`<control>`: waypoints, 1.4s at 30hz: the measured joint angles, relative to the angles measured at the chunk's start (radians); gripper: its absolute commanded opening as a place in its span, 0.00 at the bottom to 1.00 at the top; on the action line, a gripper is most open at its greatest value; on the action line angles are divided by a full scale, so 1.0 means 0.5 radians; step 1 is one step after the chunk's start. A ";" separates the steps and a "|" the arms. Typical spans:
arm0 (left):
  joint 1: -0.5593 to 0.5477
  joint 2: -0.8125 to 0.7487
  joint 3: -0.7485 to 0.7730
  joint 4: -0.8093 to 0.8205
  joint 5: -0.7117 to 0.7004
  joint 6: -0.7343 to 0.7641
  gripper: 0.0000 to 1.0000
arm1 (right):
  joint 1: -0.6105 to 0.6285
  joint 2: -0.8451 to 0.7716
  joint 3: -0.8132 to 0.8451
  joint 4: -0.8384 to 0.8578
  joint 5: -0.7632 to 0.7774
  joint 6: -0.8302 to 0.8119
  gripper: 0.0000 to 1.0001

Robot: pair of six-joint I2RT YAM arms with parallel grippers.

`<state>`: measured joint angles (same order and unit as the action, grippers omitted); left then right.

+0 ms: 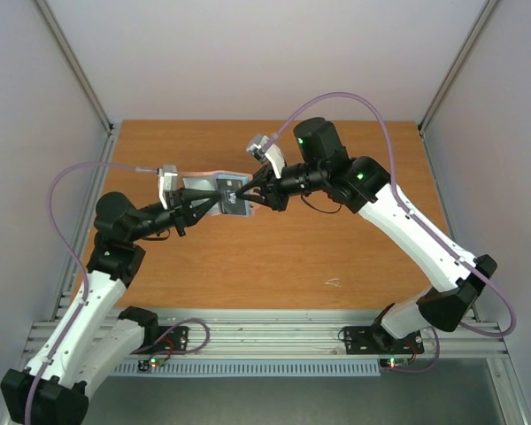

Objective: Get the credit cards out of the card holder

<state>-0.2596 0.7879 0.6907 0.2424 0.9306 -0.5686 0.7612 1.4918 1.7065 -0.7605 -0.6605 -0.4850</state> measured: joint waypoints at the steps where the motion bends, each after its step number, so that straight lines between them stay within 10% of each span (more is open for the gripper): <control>1: -0.005 -0.011 -0.002 -0.002 -0.001 0.002 0.00 | -0.015 -0.021 -0.046 0.046 -0.042 0.021 0.17; 16: 0.026 -0.103 -0.021 0.088 0.019 -0.134 0.00 | -0.136 -0.074 -0.282 0.353 -0.459 0.176 0.31; 26: 0.067 -0.141 -0.036 0.114 0.009 -0.204 0.00 | -0.179 -0.116 -0.282 0.334 -0.524 0.176 0.02; 42: 0.124 -0.163 -0.040 0.125 0.017 -0.240 0.00 | -0.303 -0.225 -0.292 0.146 -0.542 0.129 0.01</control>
<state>-0.1974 0.7063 0.6704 0.3050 0.9390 -0.6888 0.6098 1.3792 1.5604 -0.6876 -0.9318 -0.4206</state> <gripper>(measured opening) 0.007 0.106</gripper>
